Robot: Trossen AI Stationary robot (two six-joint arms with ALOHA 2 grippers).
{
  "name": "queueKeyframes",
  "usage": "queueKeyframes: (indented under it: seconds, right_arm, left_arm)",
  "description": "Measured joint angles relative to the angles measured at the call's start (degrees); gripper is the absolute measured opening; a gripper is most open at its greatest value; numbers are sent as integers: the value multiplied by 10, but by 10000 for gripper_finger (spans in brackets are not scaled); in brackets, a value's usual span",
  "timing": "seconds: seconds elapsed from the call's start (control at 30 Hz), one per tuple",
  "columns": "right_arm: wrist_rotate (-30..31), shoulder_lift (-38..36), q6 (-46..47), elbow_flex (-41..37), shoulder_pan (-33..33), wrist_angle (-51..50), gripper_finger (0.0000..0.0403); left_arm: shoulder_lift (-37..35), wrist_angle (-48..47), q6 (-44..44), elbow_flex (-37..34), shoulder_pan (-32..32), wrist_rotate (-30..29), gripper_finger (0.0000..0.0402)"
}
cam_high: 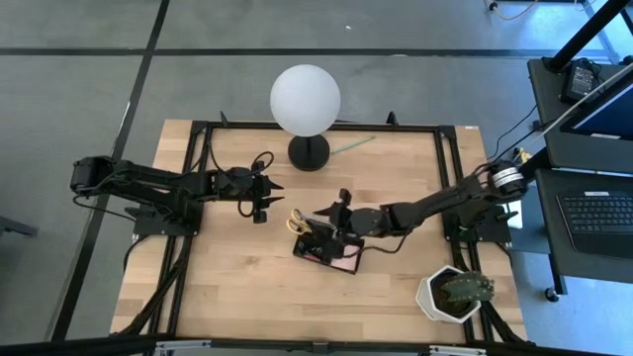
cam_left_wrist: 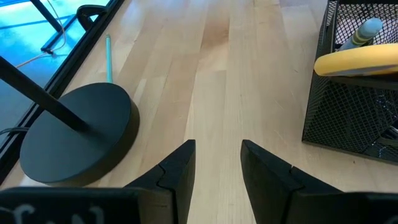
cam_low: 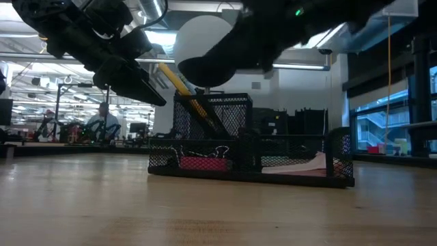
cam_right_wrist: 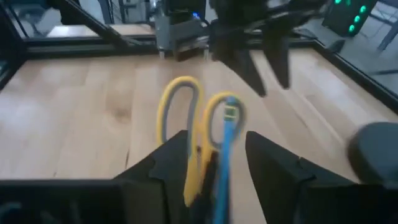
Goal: Pick and place office supplies into organizer
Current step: Put the light blue pencil into the black desk organizer
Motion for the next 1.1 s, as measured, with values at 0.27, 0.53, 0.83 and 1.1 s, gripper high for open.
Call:
queueKeyframes:
  seconds: [0.27,0.53,0.83,1.1]
  right_arm:
    - [0,-144,52,0,-44,-199,164]
    - [1,-183,-1,0,-125,-308,164]
    - [-116,-169,-91,0,-310,-346,165]
    - [-152,-144,-111,28,-419,-402,165]
  left_arm:
    - [0,0,0,0,0,0,123]
    - [0,0,0,0,0,0,123]
    - [0,0,-1,0,0,0,123]
    - [0,0,-10,0,0,0,123]
